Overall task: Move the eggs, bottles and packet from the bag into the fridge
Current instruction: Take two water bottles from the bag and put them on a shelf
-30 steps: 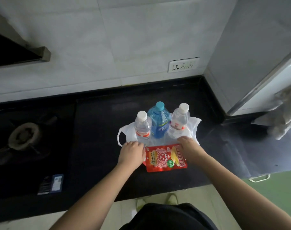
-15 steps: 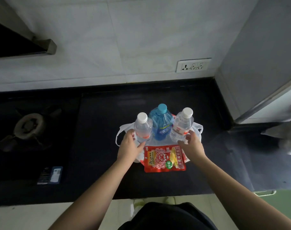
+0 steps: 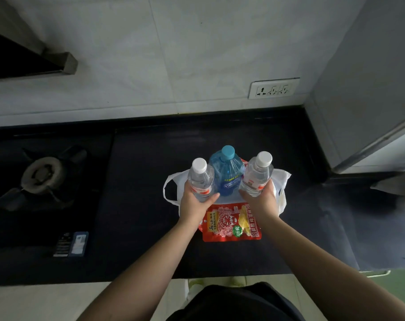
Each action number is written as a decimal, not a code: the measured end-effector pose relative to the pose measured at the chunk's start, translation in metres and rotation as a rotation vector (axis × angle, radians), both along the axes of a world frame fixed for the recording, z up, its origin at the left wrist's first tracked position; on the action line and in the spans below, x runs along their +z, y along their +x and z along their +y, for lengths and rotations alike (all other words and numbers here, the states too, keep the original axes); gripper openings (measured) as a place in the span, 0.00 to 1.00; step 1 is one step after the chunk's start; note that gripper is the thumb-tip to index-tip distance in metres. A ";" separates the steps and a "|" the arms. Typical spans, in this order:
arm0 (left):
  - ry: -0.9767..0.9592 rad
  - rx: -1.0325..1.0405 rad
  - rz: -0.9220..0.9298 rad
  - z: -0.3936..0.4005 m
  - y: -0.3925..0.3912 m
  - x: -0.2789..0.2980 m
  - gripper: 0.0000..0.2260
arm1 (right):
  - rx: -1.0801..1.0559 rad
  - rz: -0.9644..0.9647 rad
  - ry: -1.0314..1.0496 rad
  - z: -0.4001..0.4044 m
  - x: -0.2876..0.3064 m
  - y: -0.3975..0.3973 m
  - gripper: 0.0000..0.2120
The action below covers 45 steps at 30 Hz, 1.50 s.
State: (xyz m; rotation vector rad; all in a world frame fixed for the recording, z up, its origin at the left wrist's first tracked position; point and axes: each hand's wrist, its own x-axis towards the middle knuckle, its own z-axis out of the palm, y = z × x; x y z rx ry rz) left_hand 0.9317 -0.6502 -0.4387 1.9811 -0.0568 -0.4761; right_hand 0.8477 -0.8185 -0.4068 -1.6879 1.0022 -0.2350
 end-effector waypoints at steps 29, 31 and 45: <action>-0.540 -0.180 0.225 0.082 -0.019 0.098 0.25 | 0.027 -0.333 0.508 0.030 0.065 -0.068 0.32; -0.621 -0.103 0.371 0.086 -0.020 0.106 0.25 | 0.040 -0.399 0.637 0.032 0.076 -0.071 0.41; -0.943 -0.134 0.627 0.104 -0.018 0.145 0.35 | 0.301 -0.736 1.022 0.067 0.133 -0.076 0.42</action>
